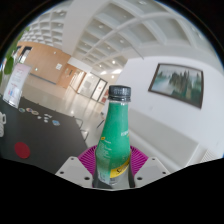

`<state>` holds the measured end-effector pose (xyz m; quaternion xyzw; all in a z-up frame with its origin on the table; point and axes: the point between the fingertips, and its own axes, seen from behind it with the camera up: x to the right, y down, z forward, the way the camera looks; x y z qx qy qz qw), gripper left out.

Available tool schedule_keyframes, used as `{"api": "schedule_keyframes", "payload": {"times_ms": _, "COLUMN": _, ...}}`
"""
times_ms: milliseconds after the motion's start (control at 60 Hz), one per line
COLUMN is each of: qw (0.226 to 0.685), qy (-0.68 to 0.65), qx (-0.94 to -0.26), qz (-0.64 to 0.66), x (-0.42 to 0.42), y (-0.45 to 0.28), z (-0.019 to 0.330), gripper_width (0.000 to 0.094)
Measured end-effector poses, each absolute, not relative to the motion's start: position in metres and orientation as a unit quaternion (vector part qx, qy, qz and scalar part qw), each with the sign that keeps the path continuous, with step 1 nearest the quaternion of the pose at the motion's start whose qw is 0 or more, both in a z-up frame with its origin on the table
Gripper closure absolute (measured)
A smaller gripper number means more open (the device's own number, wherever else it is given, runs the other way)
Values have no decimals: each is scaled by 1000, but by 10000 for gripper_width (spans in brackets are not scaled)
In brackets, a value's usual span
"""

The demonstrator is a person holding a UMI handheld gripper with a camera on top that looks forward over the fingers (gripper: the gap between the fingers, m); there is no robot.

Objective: Pour water

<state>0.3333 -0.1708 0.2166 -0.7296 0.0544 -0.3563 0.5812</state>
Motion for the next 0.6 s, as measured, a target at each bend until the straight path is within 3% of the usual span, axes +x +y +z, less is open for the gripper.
{"api": "schedule_keyframes", "payload": {"times_ms": 167, "qw": 589, "qy": -72, "qx": -617, "qz": -517, "x": 284, "y": -113, "z": 344, "gripper_width": 515}}
{"api": "schedule_keyframes", "payload": {"times_ms": 300, "qw": 567, "qy": -230, "qx": -491, "qz": -620, "x": 184, "y": -59, "z": 403, "gripper_width": 515}}
{"api": "schedule_keyframes", "payload": {"times_ms": 450, "qw": 487, "qy": -428, "qx": -295, "qz": -702, "x": 42, "y": -13, "z": 388, "gripper_width": 517}}
{"api": "schedule_keyframes", "payload": {"times_ms": 600, "qw": 397, "qy": -574, "qx": -152, "qz": -700, "x": -52, "y": 19, "z": 294, "gripper_width": 515}}
